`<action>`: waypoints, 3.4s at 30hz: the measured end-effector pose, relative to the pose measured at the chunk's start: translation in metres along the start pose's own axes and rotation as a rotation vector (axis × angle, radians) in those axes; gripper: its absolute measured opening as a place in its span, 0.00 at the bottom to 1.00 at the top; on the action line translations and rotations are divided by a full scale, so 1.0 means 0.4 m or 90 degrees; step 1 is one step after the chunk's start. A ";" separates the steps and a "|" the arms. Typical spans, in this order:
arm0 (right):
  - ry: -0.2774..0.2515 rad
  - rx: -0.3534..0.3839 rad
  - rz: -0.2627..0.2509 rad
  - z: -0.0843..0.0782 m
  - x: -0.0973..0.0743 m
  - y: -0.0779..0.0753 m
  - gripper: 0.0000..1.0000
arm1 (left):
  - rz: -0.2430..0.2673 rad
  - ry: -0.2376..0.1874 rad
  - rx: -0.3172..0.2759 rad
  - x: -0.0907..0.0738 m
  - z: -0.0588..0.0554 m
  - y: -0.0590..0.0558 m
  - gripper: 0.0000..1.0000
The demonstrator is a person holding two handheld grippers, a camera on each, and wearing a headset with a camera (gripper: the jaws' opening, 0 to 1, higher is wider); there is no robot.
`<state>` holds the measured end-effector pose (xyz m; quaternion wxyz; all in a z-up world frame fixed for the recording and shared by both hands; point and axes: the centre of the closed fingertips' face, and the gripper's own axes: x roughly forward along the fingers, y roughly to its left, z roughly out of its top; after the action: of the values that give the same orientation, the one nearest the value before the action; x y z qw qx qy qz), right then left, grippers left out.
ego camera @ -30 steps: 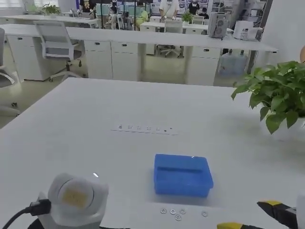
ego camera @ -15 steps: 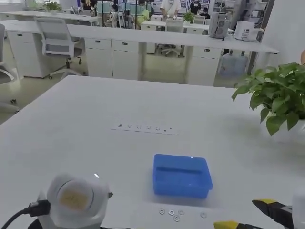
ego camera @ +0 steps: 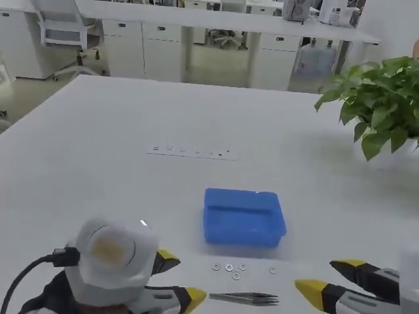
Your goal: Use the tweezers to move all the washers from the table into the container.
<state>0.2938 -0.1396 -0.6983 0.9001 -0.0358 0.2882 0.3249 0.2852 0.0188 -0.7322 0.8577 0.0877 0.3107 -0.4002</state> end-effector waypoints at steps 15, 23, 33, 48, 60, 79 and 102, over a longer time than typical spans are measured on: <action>0.024 0.021 -0.010 -0.026 0.022 -0.012 0.41 | -0.048 0.079 0.067 0.139 -0.043 0.006 0.24; 0.036 0.024 -0.007 -0.027 0.031 -0.010 0.41 | -0.073 0.130 0.118 0.192 -0.085 0.005 0.17; 0.050 0.023 0.002 -0.032 0.044 -0.004 0.40 | -0.109 0.159 0.150 0.223 -0.121 -0.001 0.09; 0.067 -0.015 0.043 -0.033 0.095 0.056 0.38 | -0.116 0.170 0.232 0.203 -0.119 -0.013 0.00; 0.125 -0.088 0.105 -0.086 0.184 0.118 0.36 | -0.125 0.101 0.153 0.122 -0.012 -0.043 0.00; 0.129 -0.206 0.162 -0.062 0.280 0.212 0.13 | -0.115 0.028 0.157 0.065 0.094 -0.076 0.00; 0.103 -0.221 0.185 -0.021 0.289 0.228 0.04 | -0.049 -0.030 0.184 0.035 0.136 -0.059 0.00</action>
<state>0.3065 -0.0049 -0.7568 0.7982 -0.1741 0.3015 0.4915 0.2998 -0.0273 -0.6953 0.8273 0.1887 0.2326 -0.4753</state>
